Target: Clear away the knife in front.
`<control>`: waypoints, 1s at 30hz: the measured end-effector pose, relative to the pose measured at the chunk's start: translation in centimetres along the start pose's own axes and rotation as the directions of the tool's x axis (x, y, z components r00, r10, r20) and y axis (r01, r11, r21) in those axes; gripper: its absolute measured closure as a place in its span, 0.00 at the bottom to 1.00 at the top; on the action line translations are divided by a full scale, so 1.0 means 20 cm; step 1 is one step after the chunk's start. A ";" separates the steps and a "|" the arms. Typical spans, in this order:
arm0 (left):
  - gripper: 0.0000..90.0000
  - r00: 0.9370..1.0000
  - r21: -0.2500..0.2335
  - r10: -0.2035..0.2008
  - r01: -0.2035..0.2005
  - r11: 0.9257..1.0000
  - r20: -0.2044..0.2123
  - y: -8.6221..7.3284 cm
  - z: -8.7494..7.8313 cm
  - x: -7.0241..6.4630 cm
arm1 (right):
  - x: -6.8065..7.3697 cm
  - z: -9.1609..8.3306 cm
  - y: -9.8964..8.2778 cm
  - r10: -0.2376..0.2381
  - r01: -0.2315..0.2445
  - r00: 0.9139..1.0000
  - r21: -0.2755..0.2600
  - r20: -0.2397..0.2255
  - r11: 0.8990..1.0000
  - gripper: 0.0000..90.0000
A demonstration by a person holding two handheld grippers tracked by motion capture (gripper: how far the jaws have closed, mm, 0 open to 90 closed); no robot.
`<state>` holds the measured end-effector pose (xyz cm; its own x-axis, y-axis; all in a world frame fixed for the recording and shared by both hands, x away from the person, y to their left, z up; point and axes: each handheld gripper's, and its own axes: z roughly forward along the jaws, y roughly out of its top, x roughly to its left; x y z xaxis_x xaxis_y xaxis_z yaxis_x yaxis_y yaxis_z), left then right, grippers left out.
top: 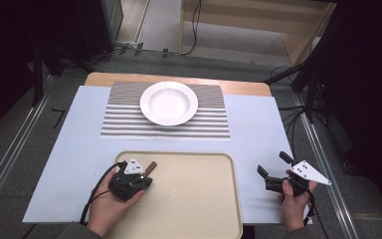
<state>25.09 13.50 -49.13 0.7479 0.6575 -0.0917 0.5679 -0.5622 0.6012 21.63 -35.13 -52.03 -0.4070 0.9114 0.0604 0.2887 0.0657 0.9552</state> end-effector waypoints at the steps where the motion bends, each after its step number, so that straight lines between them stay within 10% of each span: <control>1: 0.99 1.000 0.002 -0.005 0.005 1.000 -0.010 0.00 0.00 0.00 | 0.00 0.00 0.00 -0.001 0.001 1.000 0.000 -0.001 1.000 0.00; 26: 0.99 0.995 0.026 -0.097 0.097 0.995 -0.012 -0.15 -0.19 0.28 | 0.00 0.00 0.00 0.005 -0.005 1.000 -0.005 -0.004 1.000 0.00; 30: 0.96 0.998 0.004 -0.055 0.055 0.998 -0.007 -0.15 -0.19 0.26 | 0.00 0.00 0.00 0.004 -0.004 1.000 -0.005 -0.003 1.000 0.00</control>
<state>26.03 20.57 -48.42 0.7131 0.6909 -0.1189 0.6096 -0.5274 0.5918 21.61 -35.25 -52.02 -0.4087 0.9103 0.0654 0.2864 0.0599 0.9562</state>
